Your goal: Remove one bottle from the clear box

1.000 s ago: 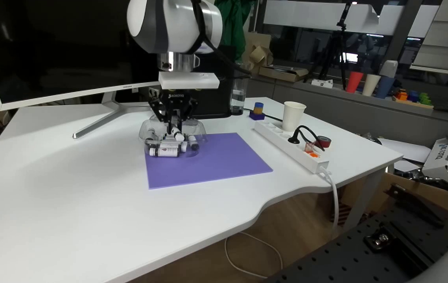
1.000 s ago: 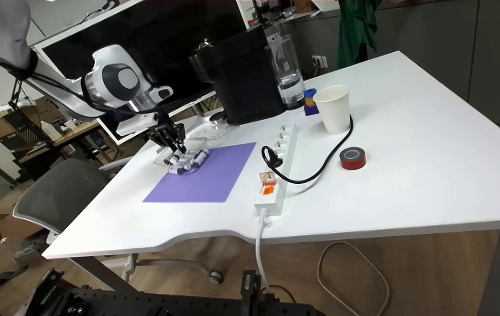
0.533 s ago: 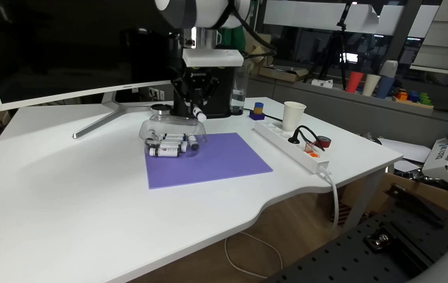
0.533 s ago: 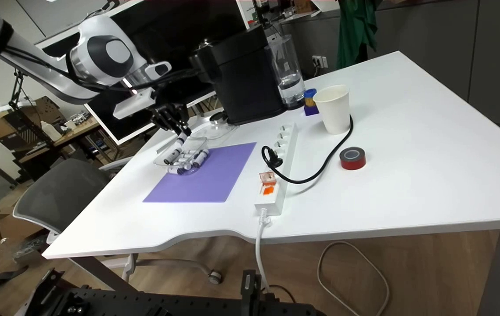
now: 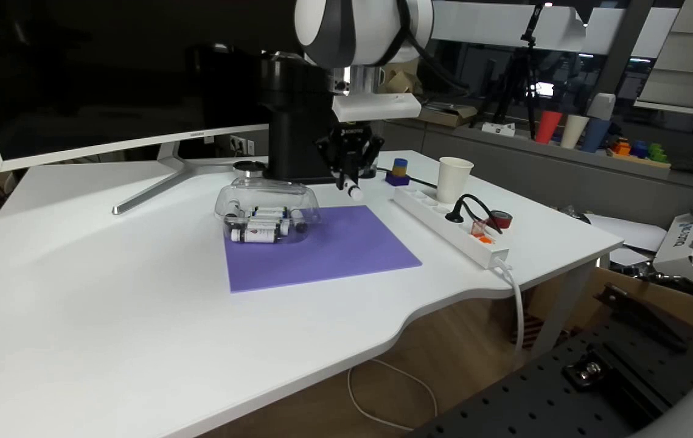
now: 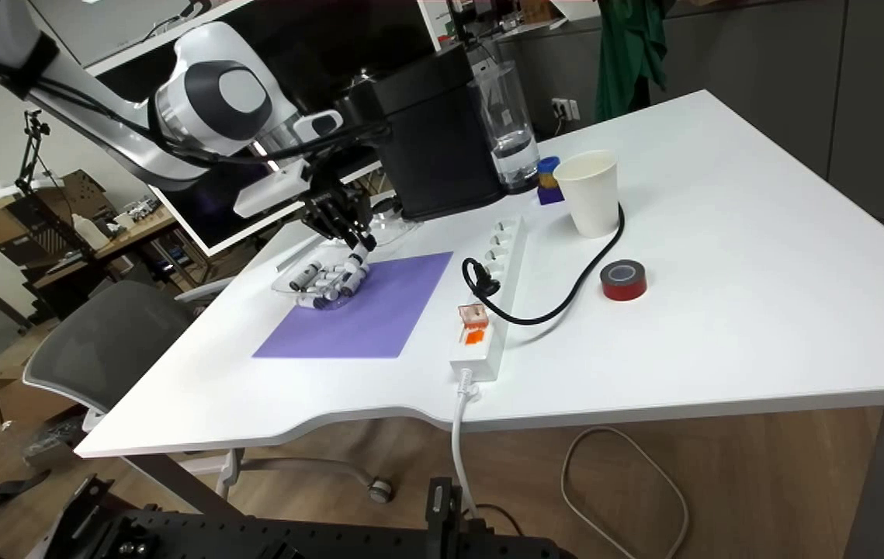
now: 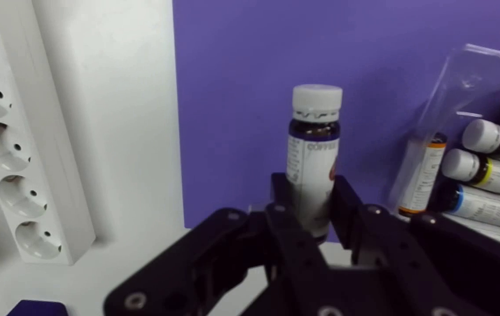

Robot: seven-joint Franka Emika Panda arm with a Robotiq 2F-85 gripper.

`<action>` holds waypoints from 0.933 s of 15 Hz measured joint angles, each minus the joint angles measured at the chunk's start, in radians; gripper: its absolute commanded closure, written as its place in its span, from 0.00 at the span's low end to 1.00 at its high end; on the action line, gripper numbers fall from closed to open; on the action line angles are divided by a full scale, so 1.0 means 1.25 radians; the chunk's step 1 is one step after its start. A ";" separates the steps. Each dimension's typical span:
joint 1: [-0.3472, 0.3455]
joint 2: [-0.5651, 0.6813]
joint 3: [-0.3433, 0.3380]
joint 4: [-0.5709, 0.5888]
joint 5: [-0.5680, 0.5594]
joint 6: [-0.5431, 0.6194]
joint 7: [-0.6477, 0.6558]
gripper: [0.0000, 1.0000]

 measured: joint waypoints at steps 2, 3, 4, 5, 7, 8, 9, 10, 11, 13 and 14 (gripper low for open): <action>-0.012 0.027 0.001 0.000 0.000 0.023 -0.014 0.93; -0.015 0.042 0.001 0.001 0.000 0.038 -0.021 0.93; -0.018 0.057 0.001 0.002 0.000 0.054 -0.028 0.93; -0.019 0.072 0.001 0.004 0.000 0.069 -0.035 0.93; -0.020 0.097 0.001 0.007 0.000 0.093 -0.046 0.48; -0.020 0.107 0.002 0.010 0.001 0.103 -0.051 0.47; -0.020 0.115 0.002 0.013 0.002 0.110 -0.056 0.41; -0.020 0.120 0.003 0.016 0.002 0.115 -0.061 0.35; -0.020 0.122 0.004 0.017 0.002 0.117 -0.064 0.29; -0.019 0.121 0.005 0.019 0.003 0.118 -0.070 0.15; -0.018 0.118 0.005 0.019 0.003 0.118 -0.072 0.08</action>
